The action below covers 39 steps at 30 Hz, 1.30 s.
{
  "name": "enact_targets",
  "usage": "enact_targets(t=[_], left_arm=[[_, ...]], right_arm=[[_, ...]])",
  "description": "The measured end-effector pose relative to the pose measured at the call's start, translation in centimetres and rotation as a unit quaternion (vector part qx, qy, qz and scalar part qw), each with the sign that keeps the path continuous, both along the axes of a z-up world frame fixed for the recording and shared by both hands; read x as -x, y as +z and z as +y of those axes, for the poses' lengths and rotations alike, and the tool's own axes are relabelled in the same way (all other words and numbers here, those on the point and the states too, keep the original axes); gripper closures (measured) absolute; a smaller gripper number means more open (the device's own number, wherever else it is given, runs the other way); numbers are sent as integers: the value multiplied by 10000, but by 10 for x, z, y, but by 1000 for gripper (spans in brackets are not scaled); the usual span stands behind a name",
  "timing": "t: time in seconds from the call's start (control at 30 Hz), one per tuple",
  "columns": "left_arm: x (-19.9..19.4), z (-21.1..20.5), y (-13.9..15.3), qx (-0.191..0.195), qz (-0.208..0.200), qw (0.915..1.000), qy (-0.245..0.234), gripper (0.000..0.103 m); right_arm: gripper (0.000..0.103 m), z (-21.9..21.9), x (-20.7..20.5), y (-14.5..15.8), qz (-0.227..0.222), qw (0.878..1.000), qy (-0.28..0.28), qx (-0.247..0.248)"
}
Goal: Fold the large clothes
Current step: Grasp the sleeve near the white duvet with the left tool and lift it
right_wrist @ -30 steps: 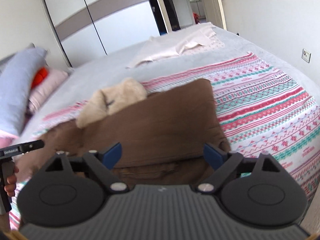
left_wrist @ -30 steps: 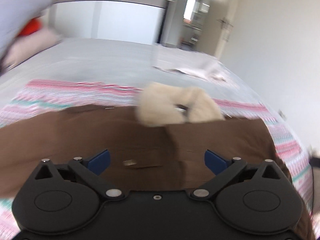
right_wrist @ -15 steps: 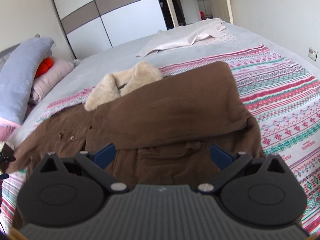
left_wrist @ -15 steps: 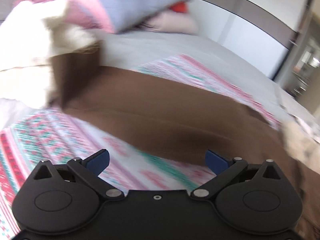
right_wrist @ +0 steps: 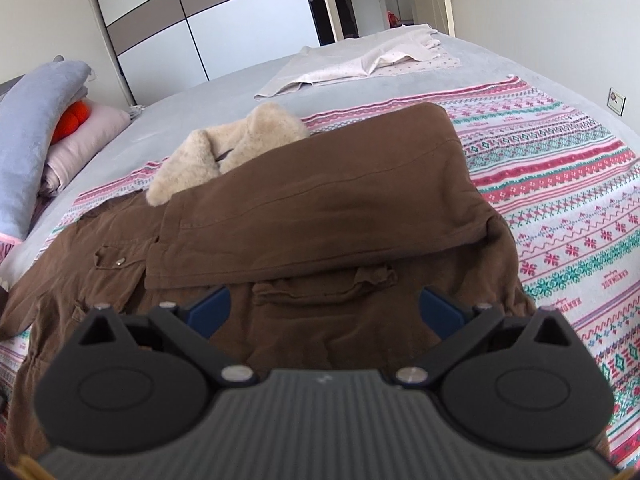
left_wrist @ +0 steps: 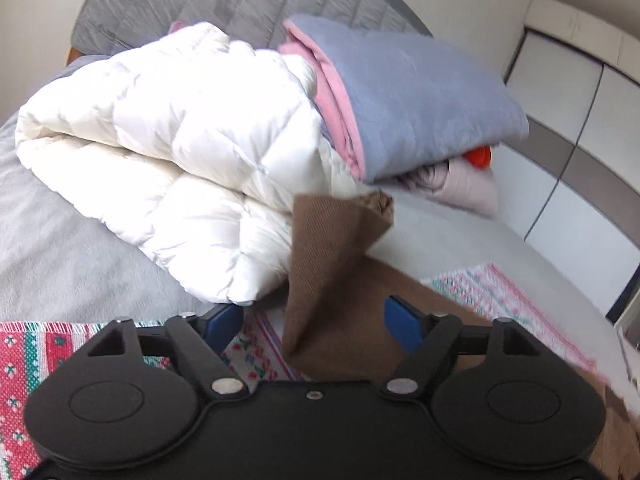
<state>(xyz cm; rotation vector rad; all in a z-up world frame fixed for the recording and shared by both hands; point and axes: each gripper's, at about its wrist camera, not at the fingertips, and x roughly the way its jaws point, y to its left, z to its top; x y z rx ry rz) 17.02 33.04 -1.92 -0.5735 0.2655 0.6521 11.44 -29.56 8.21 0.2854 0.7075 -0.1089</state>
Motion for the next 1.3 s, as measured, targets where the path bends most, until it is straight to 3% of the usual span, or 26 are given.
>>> enact_targets(t=[0.1, 0.13, 0.2, 0.23, 0.27, 0.4, 0.5, 0.7, 0.87, 1.0, 1.13, 1.23, 1.3], left_arm=[[0, 1, 4, -142, -158, 9997, 105, 36], [-1, 1, 5, -191, -154, 9996, 136, 43], [-2, 3, 6, -241, -122, 9995, 161, 65], [-4, 6, 6, -224, -83, 9996, 123, 84], [-4, 5, 9, -232, -55, 9997, 63, 93], [-9, -19, 47, -484, -441, 9967, -489, 96], [-14, -56, 92, -646, -964, 9857, -1219, 96], [-34, -163, 179, -726, -1723, 9475, -2594, 96], [-46, -273, 205, -830, -1798, 9100, -3641, 96], [-55, -357, 193, -724, -1558, 8827, -4374, 96], [-62, -425, 158, -471, -1092, 8576, -5003, 95], [-70, -457, 121, -117, -554, 8414, -5374, 92], [-78, -471, 92, -21, 20, 8235, -5673, 87]], right_arm=[[0, -1, -1, -2, 28, 10000, -9, -38], [0, -1, -1, -2, 37, 10000, -5, -40], [0, 0, -1, -2, 23, 10000, -2, -37], [0, 1, 0, -2, 4, 10000, 3, -38], [0, 1, -1, -1, -15, 10000, 14, -47], [1, 0, -2, 1, -137, 9998, 39, -110], [0, 0, -2, 4, -299, 9993, 68, -202], [0, -2, 0, 11, -527, 9976, 203, -401], [0, -12, 4, 16, -703, 9951, 122, -680], [0, -21, 8, 20, -802, 9931, 47, -852], [0, -33, 12, 23, -896, 9911, -119, -980], [0, -44, 16, 25, -965, 9888, -281, -1101], [0, -50, 19, 26, -986, 9875, -416, -1153]])
